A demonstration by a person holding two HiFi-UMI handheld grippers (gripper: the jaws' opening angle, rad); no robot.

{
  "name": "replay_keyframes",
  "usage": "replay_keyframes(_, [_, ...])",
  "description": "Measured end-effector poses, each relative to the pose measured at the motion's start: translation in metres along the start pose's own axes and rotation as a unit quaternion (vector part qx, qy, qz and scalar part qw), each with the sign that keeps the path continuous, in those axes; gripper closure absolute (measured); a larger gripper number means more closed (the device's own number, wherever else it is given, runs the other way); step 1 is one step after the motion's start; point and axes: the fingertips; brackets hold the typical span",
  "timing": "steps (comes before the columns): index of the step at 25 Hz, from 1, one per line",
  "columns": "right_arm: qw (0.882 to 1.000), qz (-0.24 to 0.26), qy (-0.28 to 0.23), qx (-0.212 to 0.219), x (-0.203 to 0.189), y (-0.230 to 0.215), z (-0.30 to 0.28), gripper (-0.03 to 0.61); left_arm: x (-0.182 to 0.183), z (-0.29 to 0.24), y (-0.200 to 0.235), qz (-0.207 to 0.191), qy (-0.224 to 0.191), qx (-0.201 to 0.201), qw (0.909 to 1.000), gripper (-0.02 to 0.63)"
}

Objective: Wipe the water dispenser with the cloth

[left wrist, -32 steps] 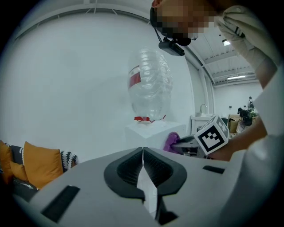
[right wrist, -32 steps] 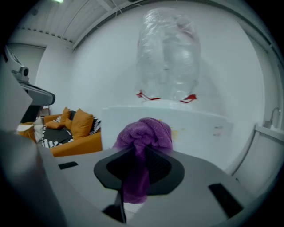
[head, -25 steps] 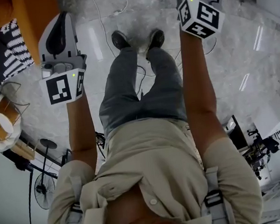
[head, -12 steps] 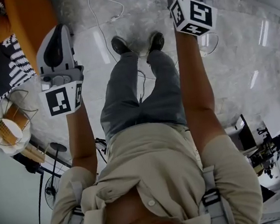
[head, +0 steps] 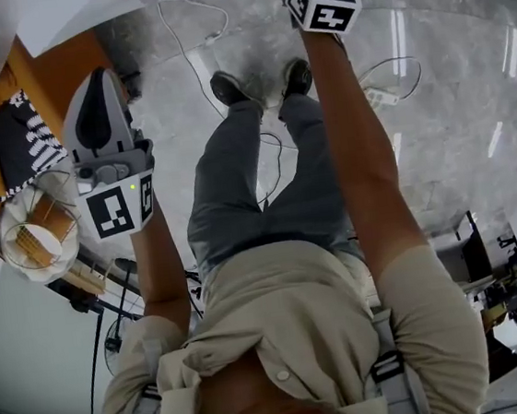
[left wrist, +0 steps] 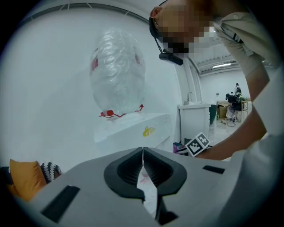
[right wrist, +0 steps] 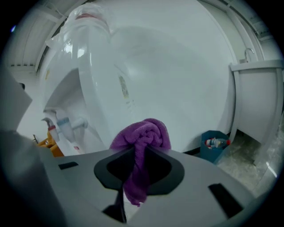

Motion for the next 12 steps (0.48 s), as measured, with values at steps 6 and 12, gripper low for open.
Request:
replay_keyframes(6, [0.999, -0.029, 0.022, 0.03, -0.04, 0.002, -0.008, 0.499, -0.015, -0.031, -0.019, -0.007, 0.013, -0.011, 0.9998, 0.592])
replay_keyframes(12, [0.994, -0.044, -0.09, 0.044, 0.031, 0.016, 0.031, 0.5, -0.018, -0.044, -0.017, -0.016, 0.021, -0.004, 0.9996, 0.592])
Point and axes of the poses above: the fingertips, and each gripper's own axes: z backward along the fingers, y to its left, x out of its top, and after that the axes turned 9 degrees about -x, right-handed
